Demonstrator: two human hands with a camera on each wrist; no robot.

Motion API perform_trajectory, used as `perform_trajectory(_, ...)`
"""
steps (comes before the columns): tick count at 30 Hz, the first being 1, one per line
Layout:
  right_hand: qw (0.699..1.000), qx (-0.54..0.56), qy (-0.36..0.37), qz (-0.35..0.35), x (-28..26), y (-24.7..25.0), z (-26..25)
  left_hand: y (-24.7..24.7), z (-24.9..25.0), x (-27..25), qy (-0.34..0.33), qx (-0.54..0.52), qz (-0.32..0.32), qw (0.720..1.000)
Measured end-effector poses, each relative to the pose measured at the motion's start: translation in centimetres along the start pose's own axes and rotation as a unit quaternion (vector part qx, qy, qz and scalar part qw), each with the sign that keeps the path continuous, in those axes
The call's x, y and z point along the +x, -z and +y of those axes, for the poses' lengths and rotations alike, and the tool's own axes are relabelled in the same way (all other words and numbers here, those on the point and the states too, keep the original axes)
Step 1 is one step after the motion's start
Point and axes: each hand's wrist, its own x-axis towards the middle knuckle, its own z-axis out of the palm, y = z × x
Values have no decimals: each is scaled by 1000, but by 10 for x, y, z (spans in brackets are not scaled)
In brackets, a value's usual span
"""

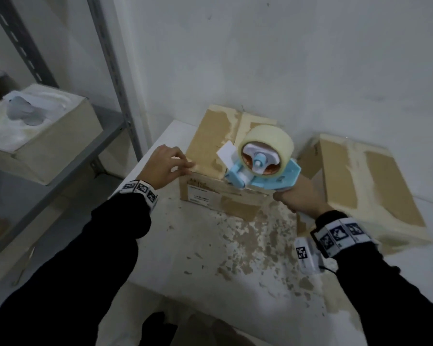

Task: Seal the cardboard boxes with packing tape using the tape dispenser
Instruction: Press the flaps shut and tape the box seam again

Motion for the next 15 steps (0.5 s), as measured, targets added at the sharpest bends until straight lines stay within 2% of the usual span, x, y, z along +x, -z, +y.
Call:
perform_trajectory(4,1000,-26,-3,9,4,-8,-9,7,-4,5,9,31,-24,999)
perform_trajectory(7,999,-23,-12,26,7,-4,-4,3,22,16,8,25,-19,999)
perform_trajectory(9,999,-22,-11,38,9,-2,-4,-12,48,25,-47,11,-15,999)
perform_trajectory(11,999,-23,-9,41,10,-1,-4,-31,70,26,-92,5,-40,995)
perform_trajectory(15,999,-26,-9,28,13,-1,1,-48,79,18,-48,77,-54,994)
